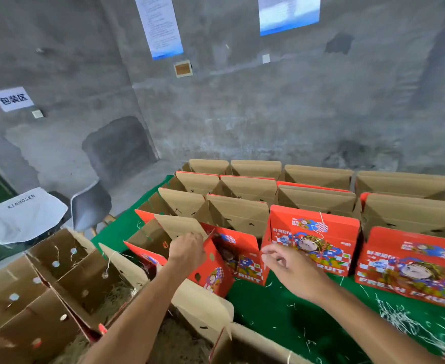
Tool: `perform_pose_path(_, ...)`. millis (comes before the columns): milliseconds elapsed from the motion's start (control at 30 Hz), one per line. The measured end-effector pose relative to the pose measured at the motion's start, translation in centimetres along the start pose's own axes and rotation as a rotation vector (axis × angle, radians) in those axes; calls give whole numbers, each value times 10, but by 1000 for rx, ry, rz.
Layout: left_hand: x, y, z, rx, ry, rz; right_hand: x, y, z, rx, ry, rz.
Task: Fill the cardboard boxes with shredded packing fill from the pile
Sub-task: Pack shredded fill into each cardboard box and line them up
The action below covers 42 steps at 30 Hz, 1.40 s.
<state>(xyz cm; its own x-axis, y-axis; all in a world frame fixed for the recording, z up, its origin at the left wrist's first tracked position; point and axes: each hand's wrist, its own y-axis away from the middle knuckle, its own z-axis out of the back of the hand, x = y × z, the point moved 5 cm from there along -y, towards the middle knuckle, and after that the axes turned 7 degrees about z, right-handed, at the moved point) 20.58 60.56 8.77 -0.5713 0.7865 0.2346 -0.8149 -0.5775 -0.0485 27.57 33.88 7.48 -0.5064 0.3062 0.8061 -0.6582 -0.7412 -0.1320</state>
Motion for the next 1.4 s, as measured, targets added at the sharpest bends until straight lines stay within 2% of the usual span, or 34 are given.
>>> perform_pose_path(200,-110,51,40,-69,42,-146,-27,78,81,-131,-16,-85)
perform_pose_path(433,-266,160,62,-55,84,-321,-76,211,157,-311,19,-247)
perform_pose_path(500,-306,190,71,-23,109,-349,-86,252,178,-278,26,-313)
perform_pose_path(633,-380,247,82,38,175,-409,-115,331,212,-5,297,-458)
perform_pose_path(700,-410,268,82,85,217,-421,-134,365,224,40,373,-548)
perform_pose_path(800,-436,285,76,118,305,-420,-152,402,243,-82,518,-615)
perform_pose_path(867,-446,290,76,102,334,-425,-158,419,249,-144,491,-600)
perform_pose_path(933,-450,288,75,97,343,-431,-164,432,248,-111,317,-568)
perform_pose_path(1000,-453,281,74,96,331,-440,-164,440,237,14,155,-567)
perform_pose_path(1067,-455,269,76,99,331,-437,-166,442,226,161,248,-549)
perform_pose_path(1100,-456,262,77,100,332,-429,-169,440,223,179,370,-518)
perform_pose_path(1167,-461,246,80,114,358,-397,-170,435,224,108,549,-443)
perform_pose_path(1233,-466,229,83,130,400,-371,-171,432,230,54,573,-444)
perform_pose_path(1400,-477,184,87,73,439,-359,-183,433,238,120,648,-477)
